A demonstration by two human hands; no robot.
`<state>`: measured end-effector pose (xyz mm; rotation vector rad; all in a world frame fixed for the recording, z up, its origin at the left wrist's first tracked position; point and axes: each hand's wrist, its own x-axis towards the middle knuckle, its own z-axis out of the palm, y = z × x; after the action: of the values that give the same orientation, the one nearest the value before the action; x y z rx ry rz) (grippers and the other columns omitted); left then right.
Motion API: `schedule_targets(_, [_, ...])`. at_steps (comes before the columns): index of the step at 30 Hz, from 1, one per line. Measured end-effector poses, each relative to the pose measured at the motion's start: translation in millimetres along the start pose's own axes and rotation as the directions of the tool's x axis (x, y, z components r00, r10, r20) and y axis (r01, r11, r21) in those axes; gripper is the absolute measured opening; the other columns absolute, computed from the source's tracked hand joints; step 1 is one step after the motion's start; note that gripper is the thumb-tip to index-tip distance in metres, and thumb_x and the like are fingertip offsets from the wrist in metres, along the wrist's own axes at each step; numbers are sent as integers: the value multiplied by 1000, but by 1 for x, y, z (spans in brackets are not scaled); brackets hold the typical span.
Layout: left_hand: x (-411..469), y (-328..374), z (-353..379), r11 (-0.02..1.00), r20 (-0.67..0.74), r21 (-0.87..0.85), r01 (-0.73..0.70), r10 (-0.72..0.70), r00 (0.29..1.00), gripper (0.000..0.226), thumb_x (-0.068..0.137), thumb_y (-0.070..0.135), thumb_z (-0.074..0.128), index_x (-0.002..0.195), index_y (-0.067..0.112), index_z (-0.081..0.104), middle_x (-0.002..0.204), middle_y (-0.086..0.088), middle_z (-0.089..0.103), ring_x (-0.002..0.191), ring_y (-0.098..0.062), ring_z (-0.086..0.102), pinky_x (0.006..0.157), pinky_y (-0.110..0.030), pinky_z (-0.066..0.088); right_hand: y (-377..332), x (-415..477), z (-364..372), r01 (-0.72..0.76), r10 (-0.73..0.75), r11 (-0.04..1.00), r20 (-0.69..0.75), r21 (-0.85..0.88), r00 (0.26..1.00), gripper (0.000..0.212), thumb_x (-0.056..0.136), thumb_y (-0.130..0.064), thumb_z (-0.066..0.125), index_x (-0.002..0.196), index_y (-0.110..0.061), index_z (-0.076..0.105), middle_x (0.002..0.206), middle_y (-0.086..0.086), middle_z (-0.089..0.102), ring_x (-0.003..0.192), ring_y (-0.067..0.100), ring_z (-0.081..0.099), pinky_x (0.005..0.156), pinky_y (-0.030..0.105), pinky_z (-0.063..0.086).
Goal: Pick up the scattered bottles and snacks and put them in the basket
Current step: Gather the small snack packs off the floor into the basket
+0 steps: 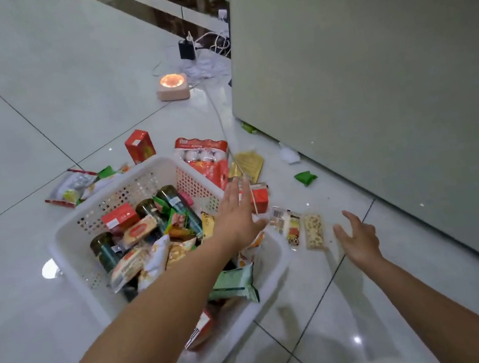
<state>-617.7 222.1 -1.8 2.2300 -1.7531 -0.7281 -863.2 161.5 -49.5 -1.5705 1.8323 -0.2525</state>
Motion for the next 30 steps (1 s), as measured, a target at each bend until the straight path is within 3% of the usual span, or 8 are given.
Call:
schedule_targets(5, [33,48,34,988,120,-153,0,18,993,94,91,30,59,150,13,-12,157,-8,-21,146,-28,-13,118,-42,4,21,21,18,-183,178,957,41,223,983,58,92,-38,53,144,-25,30,142,21,30,126,37,41,107,45,38])
schedule_targets(8, [53,63,59,978,223,-192,81,-37,974,92,90,20,60,150,8,-8,157,-15,-14,146,-34,-4,117,-41,10,20,40,44,-270,263,909,67,318,963,62,90,-35,56,143,-16,30,143,21,33,128,38,40,104,47,40])
schedule_targets(12, [72,72,82,946,282,-182,268,-211,936,67,89,15,56,143,-3,21,148,-24,18,132,-39,32,108,-40,32,17,52,70,-308,298,905,79,294,951,64,90,-38,57,142,-9,33,141,21,42,128,37,42,105,43,38])
schedule_targets(14, [86,77,93,922,333,-196,333,-257,907,60,88,15,54,138,-8,29,144,-25,28,127,-38,41,102,-39,39,15,62,75,-318,312,916,64,246,948,68,87,-42,59,141,-8,35,141,20,44,129,38,40,107,39,34])
schedule_targets(16, [97,79,107,902,353,-177,394,-316,881,65,86,20,58,137,-12,33,144,-28,33,129,-37,41,103,-37,40,12,72,77,-329,327,913,46,242,944,70,85,-44,61,139,-7,37,141,21,43,129,38,39,106,40,33])
schedule_targets(21, [112,75,130,795,348,-153,586,-512,785,92,88,28,59,147,-5,-5,153,-25,6,142,-39,10,117,-43,17,18,93,77,-357,349,904,76,235,934,70,81,-45,66,138,-11,41,141,17,43,129,36,39,106,40,35])
schedule_targets(25, [119,68,137,766,280,-57,640,-603,747,83,89,25,56,144,-8,3,148,-25,16,137,-36,20,114,-39,20,32,97,79,-405,383,850,133,336,914,71,75,-45,73,133,-20,41,139,12,42,128,33,37,101,40,40])
schedule_targets(30, [120,68,143,803,183,-7,596,-585,790,66,90,19,52,140,-6,18,141,-22,26,131,-33,30,107,-37,29,29,104,84,-436,423,854,109,285,900,60,75,-40,74,126,-24,47,136,11,40,127,32,34,100,39,39])
